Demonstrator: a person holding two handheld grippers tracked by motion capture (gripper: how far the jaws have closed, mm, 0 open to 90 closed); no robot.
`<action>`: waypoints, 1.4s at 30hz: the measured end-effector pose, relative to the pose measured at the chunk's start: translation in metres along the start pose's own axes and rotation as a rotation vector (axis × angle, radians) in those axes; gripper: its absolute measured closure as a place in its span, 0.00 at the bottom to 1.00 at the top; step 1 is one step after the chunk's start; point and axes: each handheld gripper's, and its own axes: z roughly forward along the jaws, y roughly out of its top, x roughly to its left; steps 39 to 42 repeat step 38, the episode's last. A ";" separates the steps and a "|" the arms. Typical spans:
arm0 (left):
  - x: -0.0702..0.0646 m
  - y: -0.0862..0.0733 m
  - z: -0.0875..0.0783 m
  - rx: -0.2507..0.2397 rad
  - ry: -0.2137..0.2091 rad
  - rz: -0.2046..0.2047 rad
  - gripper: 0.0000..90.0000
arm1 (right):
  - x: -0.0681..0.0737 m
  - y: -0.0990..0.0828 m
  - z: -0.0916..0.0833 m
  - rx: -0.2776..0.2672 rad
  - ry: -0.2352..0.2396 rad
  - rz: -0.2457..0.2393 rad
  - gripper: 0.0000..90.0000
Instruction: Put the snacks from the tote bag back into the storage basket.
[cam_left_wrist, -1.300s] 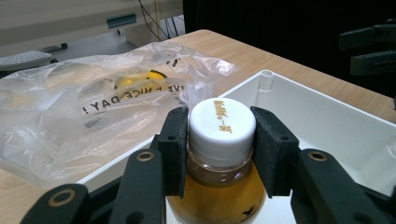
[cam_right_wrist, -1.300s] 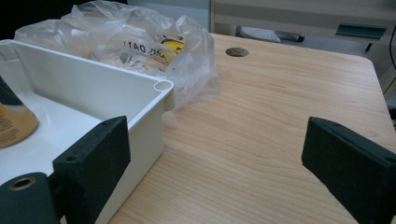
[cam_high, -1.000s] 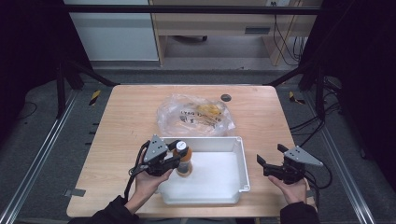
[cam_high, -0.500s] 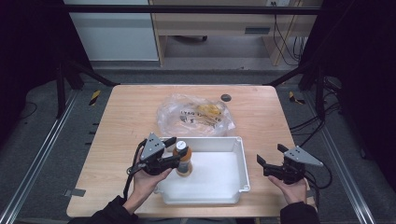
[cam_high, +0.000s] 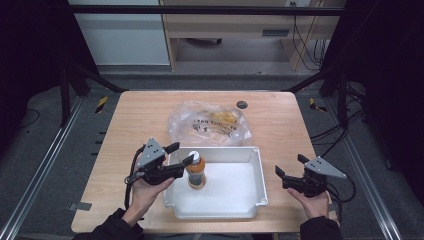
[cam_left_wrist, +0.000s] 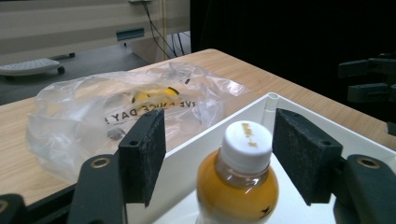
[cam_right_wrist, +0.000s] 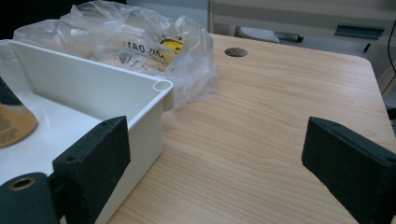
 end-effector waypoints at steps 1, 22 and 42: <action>0.002 -0.001 -0.002 0.001 0.003 -0.001 0.38 | 0.000 0.000 0.000 0.000 0.000 0.000 0.09; 0.046 -0.036 -0.024 0.047 0.107 -0.011 0.34 | -0.001 -0.001 0.000 0.009 -0.019 0.003 0.09; 0.085 -0.082 -0.031 0.158 0.189 -0.028 0.27 | -0.002 -0.006 0.002 0.031 -0.024 -0.009 0.08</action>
